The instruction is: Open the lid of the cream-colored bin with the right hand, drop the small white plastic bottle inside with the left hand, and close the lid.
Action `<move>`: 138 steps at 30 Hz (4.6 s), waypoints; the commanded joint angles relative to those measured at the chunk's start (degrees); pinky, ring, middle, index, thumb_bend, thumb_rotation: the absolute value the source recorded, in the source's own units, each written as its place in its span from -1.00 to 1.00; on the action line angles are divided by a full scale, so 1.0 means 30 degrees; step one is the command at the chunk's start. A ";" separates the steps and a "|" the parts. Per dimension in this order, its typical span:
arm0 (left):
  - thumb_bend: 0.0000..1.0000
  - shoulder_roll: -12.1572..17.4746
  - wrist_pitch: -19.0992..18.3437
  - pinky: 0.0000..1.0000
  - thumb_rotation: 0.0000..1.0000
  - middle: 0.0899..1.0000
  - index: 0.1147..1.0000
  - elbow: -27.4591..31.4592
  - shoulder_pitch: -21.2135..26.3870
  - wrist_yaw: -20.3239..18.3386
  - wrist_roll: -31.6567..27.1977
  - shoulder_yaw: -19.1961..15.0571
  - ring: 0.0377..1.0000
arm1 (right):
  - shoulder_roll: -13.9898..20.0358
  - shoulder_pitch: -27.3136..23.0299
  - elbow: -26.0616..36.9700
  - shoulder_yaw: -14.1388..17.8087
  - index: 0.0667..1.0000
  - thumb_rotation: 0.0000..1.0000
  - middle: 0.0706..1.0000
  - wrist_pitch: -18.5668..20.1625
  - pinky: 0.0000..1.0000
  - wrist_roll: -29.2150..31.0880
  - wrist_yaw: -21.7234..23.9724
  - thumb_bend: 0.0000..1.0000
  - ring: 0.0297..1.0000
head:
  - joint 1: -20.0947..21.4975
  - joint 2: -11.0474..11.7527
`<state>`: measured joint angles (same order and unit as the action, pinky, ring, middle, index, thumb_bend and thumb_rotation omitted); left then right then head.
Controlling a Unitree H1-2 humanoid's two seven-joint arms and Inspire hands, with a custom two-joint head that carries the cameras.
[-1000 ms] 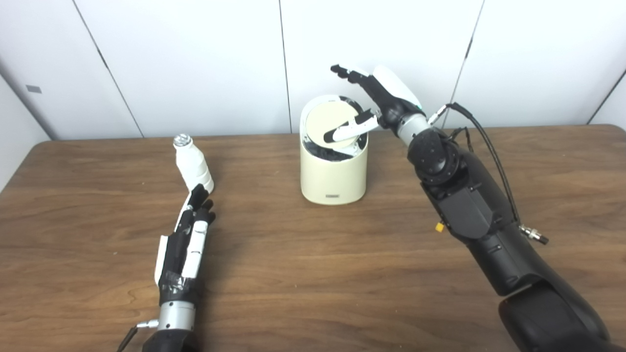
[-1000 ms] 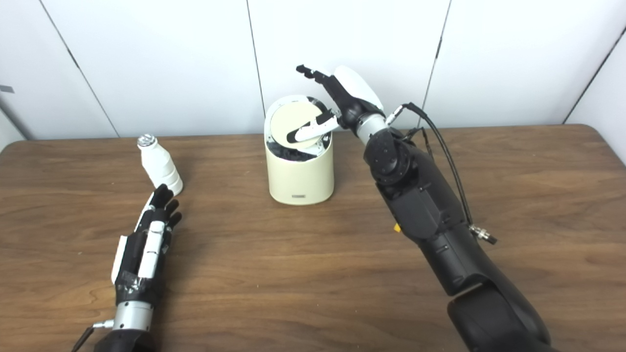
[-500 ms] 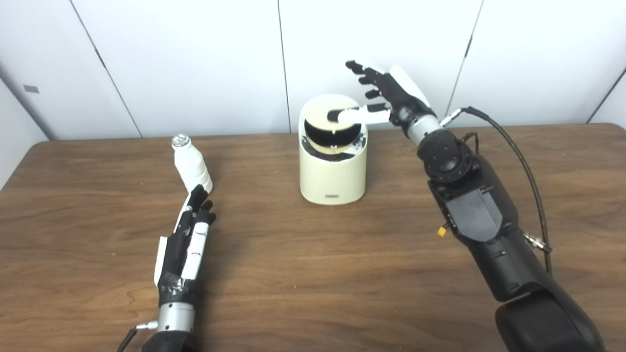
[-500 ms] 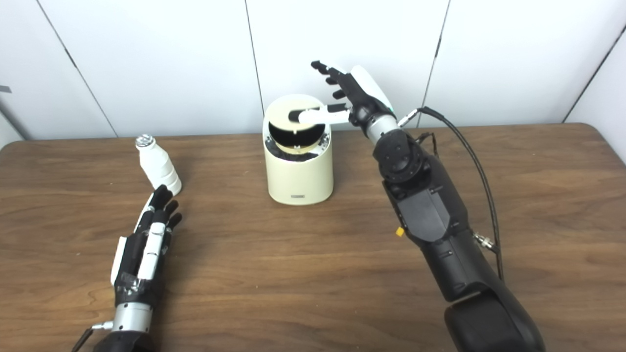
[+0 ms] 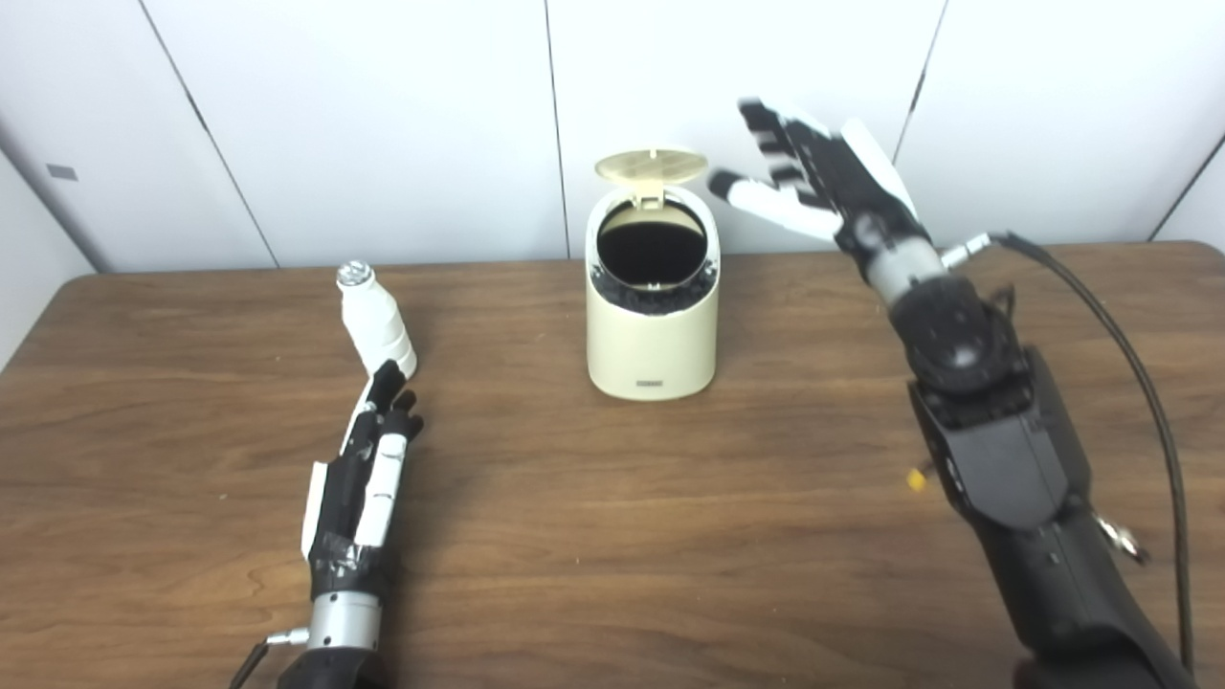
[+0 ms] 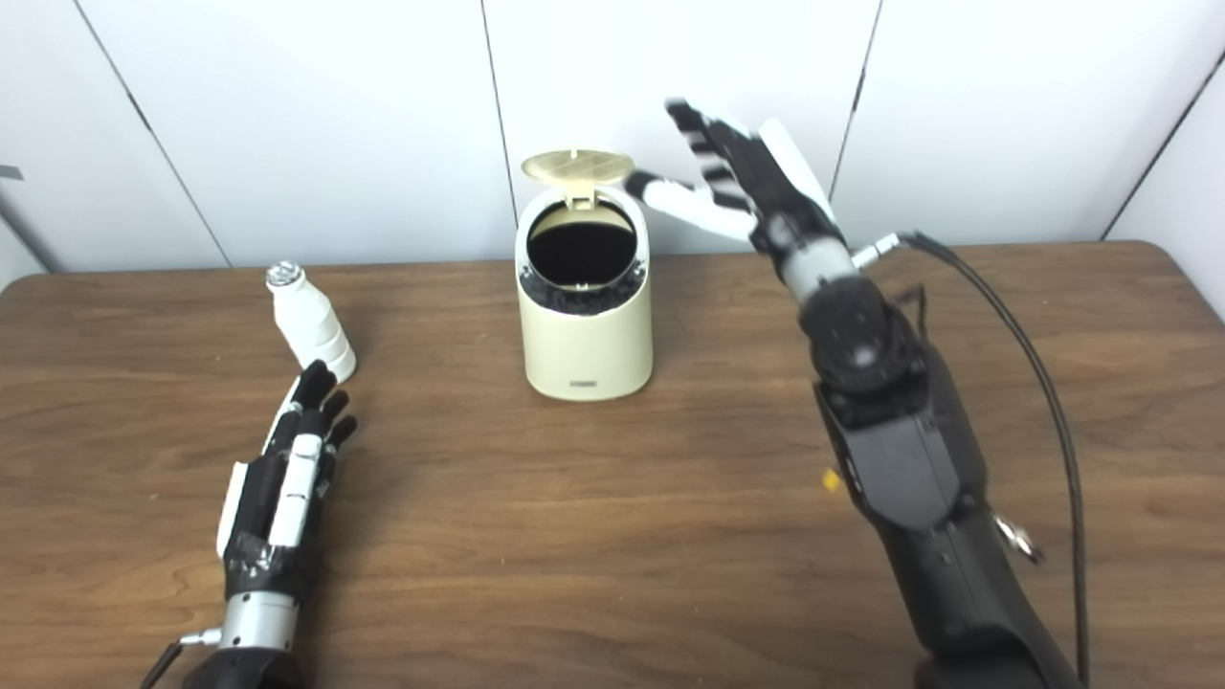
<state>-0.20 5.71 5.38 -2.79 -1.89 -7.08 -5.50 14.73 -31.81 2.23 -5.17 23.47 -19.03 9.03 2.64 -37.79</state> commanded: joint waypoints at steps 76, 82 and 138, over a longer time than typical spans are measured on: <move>0.42 0.0194 -0.1305 0.85 -0.10 0.84 0.88 0.1952 -0.0511 0.2206 0.4551 0.0208 0.86 | -0.1814 0.9555 -0.1890 0.4368 0.98 1.00 1.00 -1.0204 1.00 1.0649 0.0082 0.31 1.00 | -0.4989 0.1038; 0.64 0.0797 -0.3059 0.84 -0.19 0.85 0.89 0.4314 -0.0073 0.2462 0.6488 -0.0030 0.82 | -0.1830 0.9585 -0.1949 0.4298 0.98 1.00 1.00 -1.0282 1.00 1.0735 0.0099 0.28 1.00 | -0.4860 0.1134; 0.69 0.6737 -1.0796 0.47 -0.25 0.69 0.65 -0.3330 0.9714 0.1102 1.4346 0.3407 0.73 | -0.2171 0.9484 -0.1645 0.3947 0.89 0.93 0.90 -1.0053 1.00 0.8039 -0.1320 0.30 0.99 | -0.4291 0.1034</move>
<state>18.34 -27.02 -5.69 24.21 0.18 34.06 4.75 9.16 -4.58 -1.79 6.93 -5.01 4.63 5.34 -10.20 -34.63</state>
